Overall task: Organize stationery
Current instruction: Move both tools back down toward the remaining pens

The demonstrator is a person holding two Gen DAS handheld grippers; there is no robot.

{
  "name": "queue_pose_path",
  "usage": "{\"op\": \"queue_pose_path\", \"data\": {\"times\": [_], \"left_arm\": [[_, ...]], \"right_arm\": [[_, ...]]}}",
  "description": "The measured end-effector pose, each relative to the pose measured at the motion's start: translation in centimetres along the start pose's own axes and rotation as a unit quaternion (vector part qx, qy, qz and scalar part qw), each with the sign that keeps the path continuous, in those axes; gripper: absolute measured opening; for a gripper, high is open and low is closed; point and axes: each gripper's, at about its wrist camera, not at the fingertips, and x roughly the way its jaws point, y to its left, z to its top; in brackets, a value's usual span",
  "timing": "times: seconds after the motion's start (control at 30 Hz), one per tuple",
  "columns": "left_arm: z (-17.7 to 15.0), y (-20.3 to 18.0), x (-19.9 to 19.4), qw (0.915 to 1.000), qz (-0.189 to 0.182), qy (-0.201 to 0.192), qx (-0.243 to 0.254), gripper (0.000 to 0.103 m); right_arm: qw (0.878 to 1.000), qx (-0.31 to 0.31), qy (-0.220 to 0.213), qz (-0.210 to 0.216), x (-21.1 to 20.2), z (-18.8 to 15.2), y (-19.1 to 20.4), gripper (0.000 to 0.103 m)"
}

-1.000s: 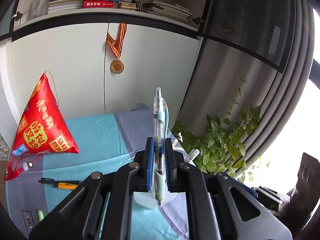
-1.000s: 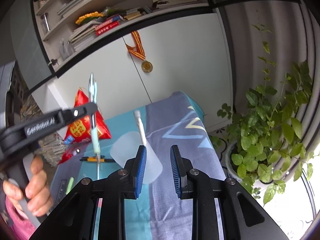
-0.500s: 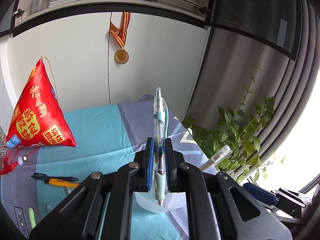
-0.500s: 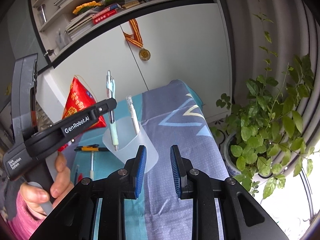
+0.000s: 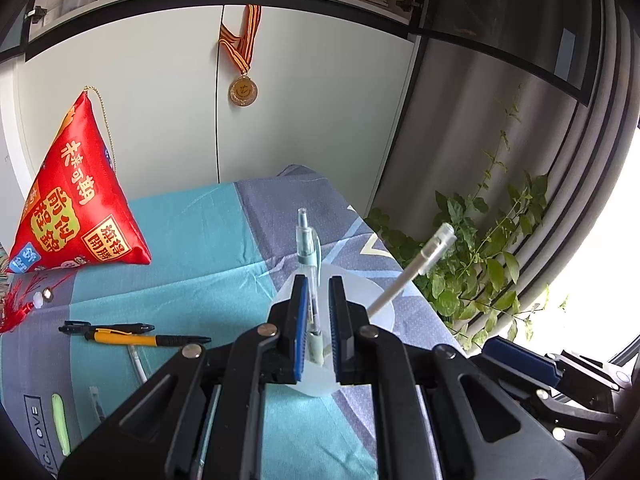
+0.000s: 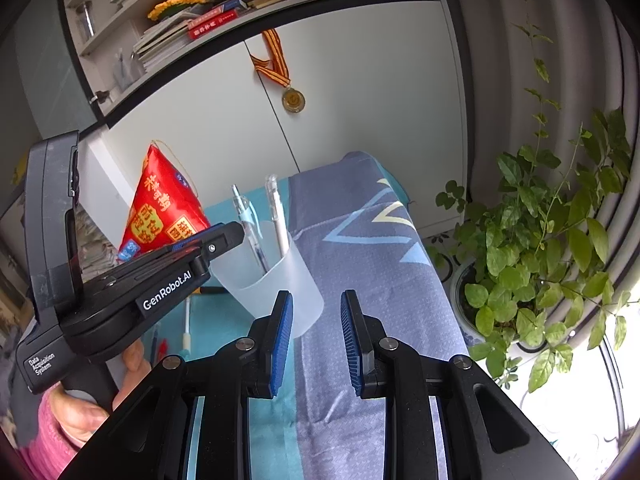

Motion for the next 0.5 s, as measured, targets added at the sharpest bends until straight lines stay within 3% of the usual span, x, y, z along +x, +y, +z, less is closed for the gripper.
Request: {"op": "queue_pose_path", "data": {"times": [0.2, 0.33, 0.5], "left_arm": [[-0.2, 1.3, -2.8, 0.9999, 0.013, -0.006, -0.005, 0.012], [-0.5, 4.0, -5.5, 0.9985, 0.045, -0.024, -0.019, 0.037], [-1.3, 9.1, -7.9, 0.9931, 0.094, -0.021, -0.067, 0.040]], "right_arm": [[1.000, -0.016, -0.002, 0.000, -0.6, -0.2, 0.9, 0.024], [0.999, -0.033, -0.004, 0.006, -1.0, -0.5, 2.1, 0.024], [0.997, -0.067, 0.005, 0.023, -0.8, -1.2, 4.3, 0.024]]}}
